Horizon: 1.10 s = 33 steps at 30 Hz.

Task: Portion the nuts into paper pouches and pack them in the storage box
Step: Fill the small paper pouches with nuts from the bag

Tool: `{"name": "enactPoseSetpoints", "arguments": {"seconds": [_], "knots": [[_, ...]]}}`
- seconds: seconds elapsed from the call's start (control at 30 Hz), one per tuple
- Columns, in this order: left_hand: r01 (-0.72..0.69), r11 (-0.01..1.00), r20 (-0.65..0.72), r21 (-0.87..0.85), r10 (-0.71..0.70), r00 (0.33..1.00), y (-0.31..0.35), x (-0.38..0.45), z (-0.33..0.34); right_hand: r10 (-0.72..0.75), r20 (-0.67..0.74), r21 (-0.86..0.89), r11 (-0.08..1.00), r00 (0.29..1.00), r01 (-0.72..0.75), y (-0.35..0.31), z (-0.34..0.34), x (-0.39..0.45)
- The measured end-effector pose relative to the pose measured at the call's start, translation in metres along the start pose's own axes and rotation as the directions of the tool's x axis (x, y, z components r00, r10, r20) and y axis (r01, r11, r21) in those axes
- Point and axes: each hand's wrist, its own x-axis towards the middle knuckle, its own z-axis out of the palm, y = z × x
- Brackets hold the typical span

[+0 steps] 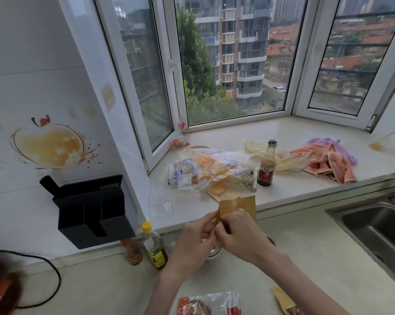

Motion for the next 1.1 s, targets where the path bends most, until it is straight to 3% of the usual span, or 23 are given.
{"name": "enactPoseSetpoints", "arguments": {"seconds": [0.13,0.37,0.77,1.0,1.1], "knots": [[0.017,0.998,-0.039,0.053,-0.015,0.999,-0.001,-0.004,-0.007,0.058,0.039,0.082,0.995,0.998,-0.061,0.0,0.008,0.0],[0.061,0.974,0.028,0.219,-0.069,0.997,-0.01,-0.007,-0.017,0.128,0.187,0.086,0.986,0.974,-0.146,0.007,0.016,-0.002],[0.113,0.981,-0.011,0.16,-0.112,0.994,-0.02,-0.003,0.004,0.18,0.222,0.098,0.974,0.958,-0.206,0.029,0.015,-0.009],[0.113,0.964,-0.057,0.239,-0.102,0.993,-0.019,-0.001,0.019,0.186,0.266,-0.16,0.976,0.946,-0.147,0.041,0.018,-0.01],[0.135,0.972,-0.056,0.19,-0.127,0.99,-0.019,0.0,0.018,0.199,0.271,-0.07,0.98,0.942,-0.187,0.04,0.017,-0.01]]}}
